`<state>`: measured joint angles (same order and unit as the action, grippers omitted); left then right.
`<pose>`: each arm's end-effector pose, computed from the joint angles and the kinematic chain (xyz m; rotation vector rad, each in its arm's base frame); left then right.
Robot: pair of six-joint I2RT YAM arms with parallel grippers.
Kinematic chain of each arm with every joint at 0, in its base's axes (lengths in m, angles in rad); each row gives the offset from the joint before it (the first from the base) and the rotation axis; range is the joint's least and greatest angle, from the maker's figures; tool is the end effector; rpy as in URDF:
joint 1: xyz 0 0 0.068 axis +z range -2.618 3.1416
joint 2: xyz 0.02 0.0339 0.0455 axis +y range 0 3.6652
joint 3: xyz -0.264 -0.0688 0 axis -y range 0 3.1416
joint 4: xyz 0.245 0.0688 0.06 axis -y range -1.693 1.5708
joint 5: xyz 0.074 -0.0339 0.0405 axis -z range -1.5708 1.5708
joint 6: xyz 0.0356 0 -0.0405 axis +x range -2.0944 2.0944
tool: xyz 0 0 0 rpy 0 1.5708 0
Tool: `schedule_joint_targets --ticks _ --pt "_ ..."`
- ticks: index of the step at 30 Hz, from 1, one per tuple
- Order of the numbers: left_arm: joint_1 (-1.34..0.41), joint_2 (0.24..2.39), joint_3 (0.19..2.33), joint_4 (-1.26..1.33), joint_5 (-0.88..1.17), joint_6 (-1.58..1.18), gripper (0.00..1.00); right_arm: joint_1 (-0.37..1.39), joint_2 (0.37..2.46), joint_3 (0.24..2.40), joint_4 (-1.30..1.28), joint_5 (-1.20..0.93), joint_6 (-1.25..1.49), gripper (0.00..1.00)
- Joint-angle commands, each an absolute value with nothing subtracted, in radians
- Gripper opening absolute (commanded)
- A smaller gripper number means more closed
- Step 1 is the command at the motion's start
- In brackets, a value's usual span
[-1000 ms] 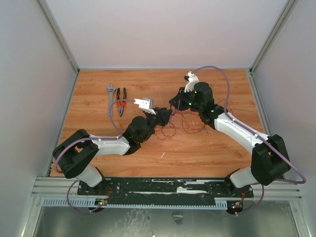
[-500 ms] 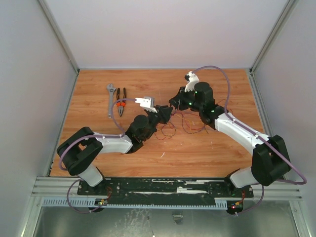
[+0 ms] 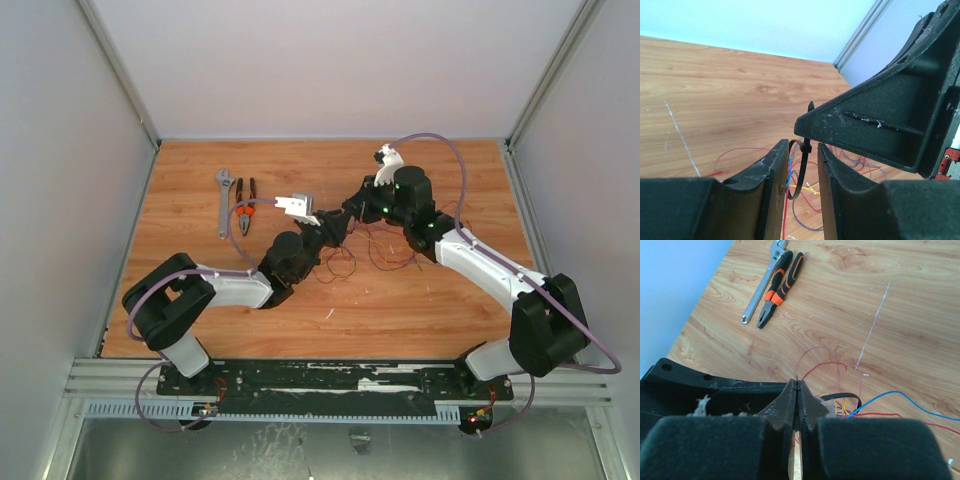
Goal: Zip-tie the wires
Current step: Tie the cable at the center of the board.
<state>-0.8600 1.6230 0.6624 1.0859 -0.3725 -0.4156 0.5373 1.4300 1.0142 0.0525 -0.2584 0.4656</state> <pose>0.2249 -0.2414 0.2241 0.0176 1.5009 -0.7688 0.2811 0.1781 0.2923 -0.2539 2.0173 0.9021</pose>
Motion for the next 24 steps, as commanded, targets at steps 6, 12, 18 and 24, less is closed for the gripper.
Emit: schedule_joint_targets --ticks 6,12,18,24 --pt "-0.865 1.648 0.696 1.154 -0.418 -0.391 0.3 0.547 1.391 0.996 0.092 -0.282 0.478 0.0" --pt "-0.865 1.653 0.691 1.194 -0.403 -0.398 0.21 0.547 1.394 0.994 0.101 -0.292 0.493 0.0" --pt "-0.865 1.657 0.66 1.263 -0.374 -0.406 0.13 0.546 1.398 0.992 0.109 -0.28 0.5 0.0" --pt "-0.866 1.646 0.63 1.263 -0.377 -0.388 0.05 0.546 1.414 1.016 0.112 -0.264 0.497 0.0"
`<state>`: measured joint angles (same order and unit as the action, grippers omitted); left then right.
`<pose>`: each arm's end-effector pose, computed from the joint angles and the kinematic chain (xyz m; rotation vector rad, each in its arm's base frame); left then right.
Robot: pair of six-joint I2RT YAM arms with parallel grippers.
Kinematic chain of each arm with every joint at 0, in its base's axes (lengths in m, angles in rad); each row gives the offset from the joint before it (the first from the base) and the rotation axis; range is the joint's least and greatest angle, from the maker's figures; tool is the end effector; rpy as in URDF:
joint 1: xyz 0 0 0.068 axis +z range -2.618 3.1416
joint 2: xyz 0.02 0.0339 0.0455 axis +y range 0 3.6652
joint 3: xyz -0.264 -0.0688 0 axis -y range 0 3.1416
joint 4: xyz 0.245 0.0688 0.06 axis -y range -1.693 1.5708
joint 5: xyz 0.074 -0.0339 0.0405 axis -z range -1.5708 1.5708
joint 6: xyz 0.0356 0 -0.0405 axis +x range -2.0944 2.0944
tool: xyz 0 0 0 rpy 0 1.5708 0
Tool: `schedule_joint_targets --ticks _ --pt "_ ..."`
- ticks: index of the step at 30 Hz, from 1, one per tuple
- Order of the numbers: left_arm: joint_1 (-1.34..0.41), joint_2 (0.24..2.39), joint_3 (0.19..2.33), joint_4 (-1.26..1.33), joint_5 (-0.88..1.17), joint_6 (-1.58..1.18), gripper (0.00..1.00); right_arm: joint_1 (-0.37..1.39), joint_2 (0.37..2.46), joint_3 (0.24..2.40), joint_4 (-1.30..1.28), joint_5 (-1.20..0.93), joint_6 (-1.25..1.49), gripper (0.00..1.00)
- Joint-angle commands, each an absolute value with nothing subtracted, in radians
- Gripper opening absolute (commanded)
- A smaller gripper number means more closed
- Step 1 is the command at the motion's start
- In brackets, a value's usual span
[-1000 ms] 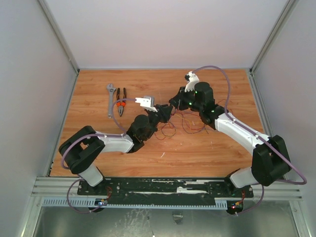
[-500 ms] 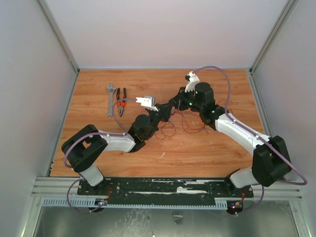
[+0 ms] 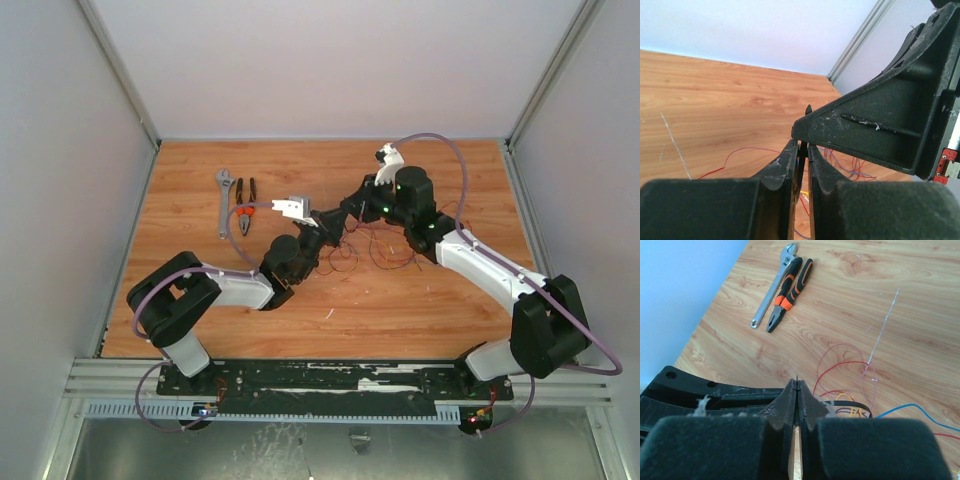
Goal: Zip-tie the wires
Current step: Tie the cable at the center of the board.
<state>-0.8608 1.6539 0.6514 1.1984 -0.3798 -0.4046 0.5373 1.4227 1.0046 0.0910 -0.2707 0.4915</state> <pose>0.2247 -0.2412 0.2232 -0.0027 1.4352 -0.7898 0.2802 0.1780 0.2952 -0.2401 1.9876 0.9389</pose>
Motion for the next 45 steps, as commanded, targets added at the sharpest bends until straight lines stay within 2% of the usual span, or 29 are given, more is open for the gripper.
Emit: schedule_joint_targets --ticks 1,4,33,45 --pt "-0.866 1.645 0.625 1.258 -0.379 -0.386 0.03 0.546 1.417 1.024 0.111 -0.263 0.496 0.0" --pt "-0.868 1.642 0.611 1.241 -0.38 -0.383 0.0 0.545 1.425 1.051 0.107 -0.259 0.49 0.0" --pt "-0.87 1.662 0.536 1.227 -0.403 -0.366 0.0 0.513 1.457 1.34 0.012 -0.232 0.417 0.0" --pt "-0.872 1.666 0.536 1.225 -0.406 -0.363 0.0 0.476 1.433 1.368 0.0 -0.236 0.408 0.0"
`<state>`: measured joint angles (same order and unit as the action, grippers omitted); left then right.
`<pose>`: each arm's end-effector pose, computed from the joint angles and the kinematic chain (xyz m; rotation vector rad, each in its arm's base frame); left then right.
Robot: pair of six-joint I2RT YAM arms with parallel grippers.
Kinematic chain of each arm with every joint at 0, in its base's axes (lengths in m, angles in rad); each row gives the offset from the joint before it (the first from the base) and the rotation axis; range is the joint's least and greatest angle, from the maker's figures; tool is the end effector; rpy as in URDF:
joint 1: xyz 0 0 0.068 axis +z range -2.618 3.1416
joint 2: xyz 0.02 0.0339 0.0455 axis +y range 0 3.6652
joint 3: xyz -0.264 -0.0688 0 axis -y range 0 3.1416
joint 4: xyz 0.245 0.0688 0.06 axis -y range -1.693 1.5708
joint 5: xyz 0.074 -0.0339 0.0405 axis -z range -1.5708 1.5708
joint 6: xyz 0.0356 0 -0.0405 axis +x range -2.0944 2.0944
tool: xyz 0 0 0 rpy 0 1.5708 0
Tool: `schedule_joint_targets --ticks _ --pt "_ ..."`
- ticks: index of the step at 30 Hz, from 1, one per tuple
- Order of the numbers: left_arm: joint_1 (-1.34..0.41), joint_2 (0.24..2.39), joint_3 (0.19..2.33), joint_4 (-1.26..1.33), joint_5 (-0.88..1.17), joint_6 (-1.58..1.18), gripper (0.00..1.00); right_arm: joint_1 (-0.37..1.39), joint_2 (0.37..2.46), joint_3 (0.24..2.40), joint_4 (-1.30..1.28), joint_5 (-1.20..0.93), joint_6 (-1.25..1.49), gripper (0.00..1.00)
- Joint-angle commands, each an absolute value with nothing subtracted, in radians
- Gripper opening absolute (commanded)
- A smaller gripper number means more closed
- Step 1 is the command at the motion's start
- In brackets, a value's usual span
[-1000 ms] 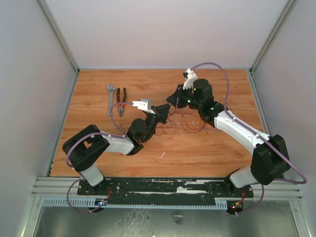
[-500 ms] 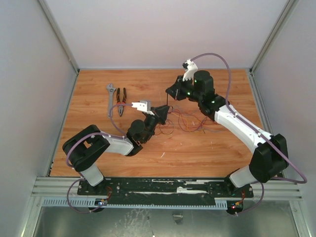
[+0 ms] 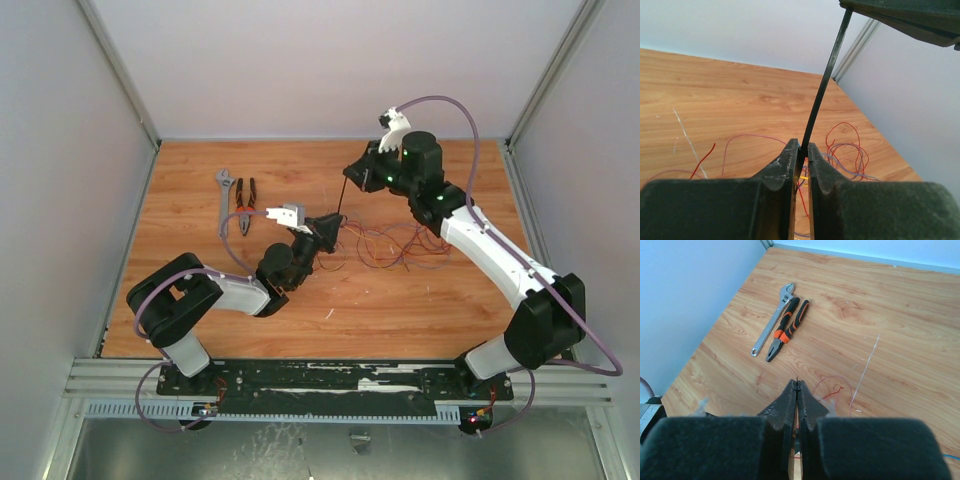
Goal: Zip-tie the wires
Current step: Tie the cable at the center of the board.
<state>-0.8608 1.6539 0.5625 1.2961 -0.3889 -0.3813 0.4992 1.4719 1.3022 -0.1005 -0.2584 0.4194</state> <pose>0.2142 -0.2285 0.2086 0.0033 1.4249 -0.7685 0.3030 0.1756 0.3650 -0.2655 1.9058 0.8687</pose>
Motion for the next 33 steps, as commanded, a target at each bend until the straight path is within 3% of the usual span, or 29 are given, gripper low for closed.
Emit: schedule_joint_targets --ticks 1,33 --pt "-0.87 1.667 0.537 1.224 -0.408 -0.365 0.0 0.474 1.429 1.368 0.0 -0.231 0.409 0.0" --pt "-0.871 1.69 0.526 1.212 -0.406 -0.38 0.0 0.405 1.352 1.38 0.021 -0.214 0.423 0.0"
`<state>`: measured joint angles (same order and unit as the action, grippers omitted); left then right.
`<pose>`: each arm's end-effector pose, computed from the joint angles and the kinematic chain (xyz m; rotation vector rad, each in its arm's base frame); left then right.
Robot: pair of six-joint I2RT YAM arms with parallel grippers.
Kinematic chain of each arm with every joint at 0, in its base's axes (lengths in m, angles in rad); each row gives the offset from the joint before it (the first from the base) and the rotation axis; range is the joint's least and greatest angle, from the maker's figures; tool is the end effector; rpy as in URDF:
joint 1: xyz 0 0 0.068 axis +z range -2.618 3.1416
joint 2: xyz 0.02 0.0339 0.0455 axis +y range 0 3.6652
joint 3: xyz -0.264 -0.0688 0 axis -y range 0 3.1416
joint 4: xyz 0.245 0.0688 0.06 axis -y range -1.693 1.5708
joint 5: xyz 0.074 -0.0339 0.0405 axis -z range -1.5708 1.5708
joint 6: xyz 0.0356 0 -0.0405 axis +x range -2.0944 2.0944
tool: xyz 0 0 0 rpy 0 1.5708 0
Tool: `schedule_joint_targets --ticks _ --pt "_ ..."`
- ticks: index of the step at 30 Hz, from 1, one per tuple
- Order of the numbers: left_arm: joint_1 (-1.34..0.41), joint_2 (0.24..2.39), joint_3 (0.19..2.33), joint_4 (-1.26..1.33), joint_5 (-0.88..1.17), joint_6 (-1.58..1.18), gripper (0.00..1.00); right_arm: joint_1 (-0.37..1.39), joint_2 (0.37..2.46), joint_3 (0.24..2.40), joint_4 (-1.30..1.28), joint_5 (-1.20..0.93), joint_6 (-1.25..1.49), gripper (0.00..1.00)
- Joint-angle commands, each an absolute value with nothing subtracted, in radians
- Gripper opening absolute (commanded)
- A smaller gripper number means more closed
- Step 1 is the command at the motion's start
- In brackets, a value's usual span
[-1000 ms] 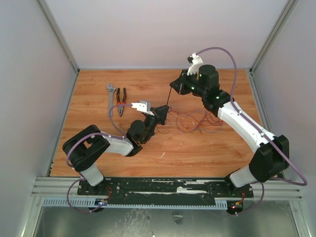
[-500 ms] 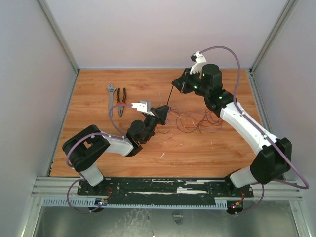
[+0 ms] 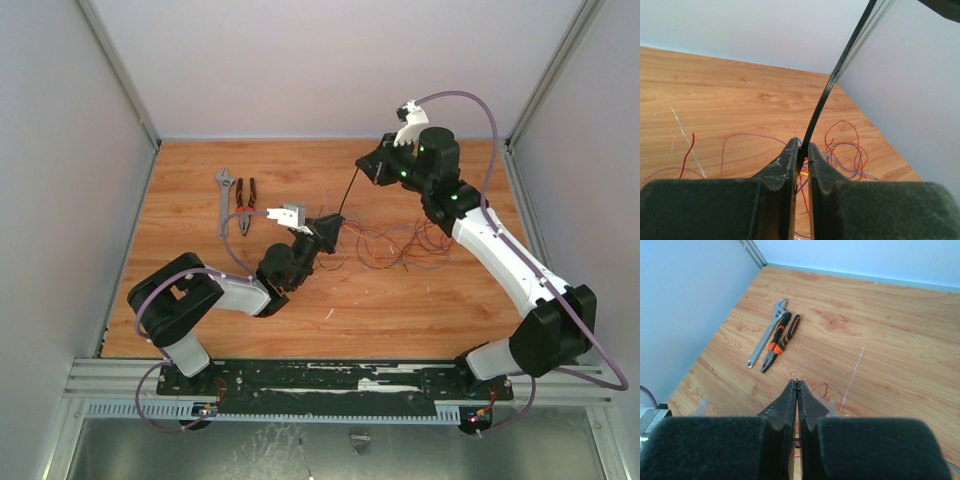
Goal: Zip-tie the wires
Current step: Tie the cable at the center of the board.
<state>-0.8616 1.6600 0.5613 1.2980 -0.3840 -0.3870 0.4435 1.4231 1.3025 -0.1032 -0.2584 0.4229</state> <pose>0.2141 -0.2290 0.2067 0.0058 1.4304 -0.7747 0.3008 0.1530 0.3807 -0.2119 1.8570 0.8420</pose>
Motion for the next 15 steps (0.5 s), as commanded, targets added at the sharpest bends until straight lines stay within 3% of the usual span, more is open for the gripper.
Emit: schedule_joint_targets --ticks 1,15 --pt "-0.871 1.69 0.525 1.212 -0.406 -0.38 0.0 0.4 1.348 1.377 0.023 -0.215 0.426 0.0" --pt "-0.872 1.692 0.524 1.212 -0.408 -0.38 0.0 0.364 1.313 1.348 0.032 -0.224 0.439 0.0"
